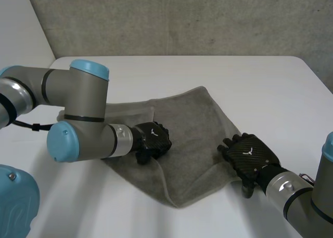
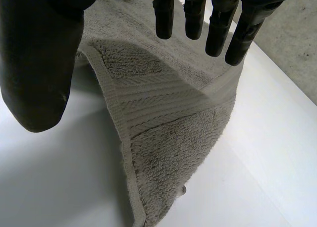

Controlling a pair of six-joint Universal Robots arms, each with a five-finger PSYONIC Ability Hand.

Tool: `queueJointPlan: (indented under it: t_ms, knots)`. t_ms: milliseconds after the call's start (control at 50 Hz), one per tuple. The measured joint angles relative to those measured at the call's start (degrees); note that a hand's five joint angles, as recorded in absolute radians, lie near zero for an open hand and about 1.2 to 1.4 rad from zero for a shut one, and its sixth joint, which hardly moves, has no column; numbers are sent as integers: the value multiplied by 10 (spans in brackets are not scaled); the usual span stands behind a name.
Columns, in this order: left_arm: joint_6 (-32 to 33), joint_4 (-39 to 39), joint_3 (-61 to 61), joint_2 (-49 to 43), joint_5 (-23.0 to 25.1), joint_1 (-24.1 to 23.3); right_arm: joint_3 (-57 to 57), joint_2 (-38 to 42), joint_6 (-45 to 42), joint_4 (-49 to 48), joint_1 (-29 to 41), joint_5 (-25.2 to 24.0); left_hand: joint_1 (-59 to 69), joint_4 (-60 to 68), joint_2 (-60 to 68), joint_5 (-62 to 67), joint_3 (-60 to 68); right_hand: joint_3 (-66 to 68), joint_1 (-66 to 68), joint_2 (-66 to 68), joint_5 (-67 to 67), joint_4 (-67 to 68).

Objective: Fold the towel.

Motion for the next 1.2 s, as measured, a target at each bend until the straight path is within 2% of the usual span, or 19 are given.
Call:
queueJointPlan:
  t_ms: [360,680,740,820,940,1040,1080,1200]
  knots:
    - [12,15,-77,74,-24,14,0,-2,-3,3,0,0,9,0,22,23,0,0,0,0,0,0]
    - [-104,164,-345,307,-28,63,3,1,-14,1,8,2,10,0,22,23,0,0,6,2,13,0]
    - [-122,191,-387,335,-29,69,4,5,-12,-6,9,4,10,0,22,23,0,0,43,39,60,0]
    - [-157,226,-433,358,-32,72,6,15,-7,-28,13,6,10,0,22,23,0,0,180,185,201,0]
    - [-210,262,-468,371,-48,72,4,43,-6,-56,23,10,10,0,22,23,0,0,302,302,313,0]
    - [-259,283,-488,383,-67,71,-4,57,-11,-62,23,14,10,0,22,23,0,0,562,554,574,0]
    - [-271,288,-494,389,-71,71,-6,50,-15,-61,21,13,10,0,22,23,0,0,595,584,616,0]
    - [-296,301,-517,429,-78,77,-11,-16,-40,-40,15,3,10,0,22,23,0,0,595,584,618,0]
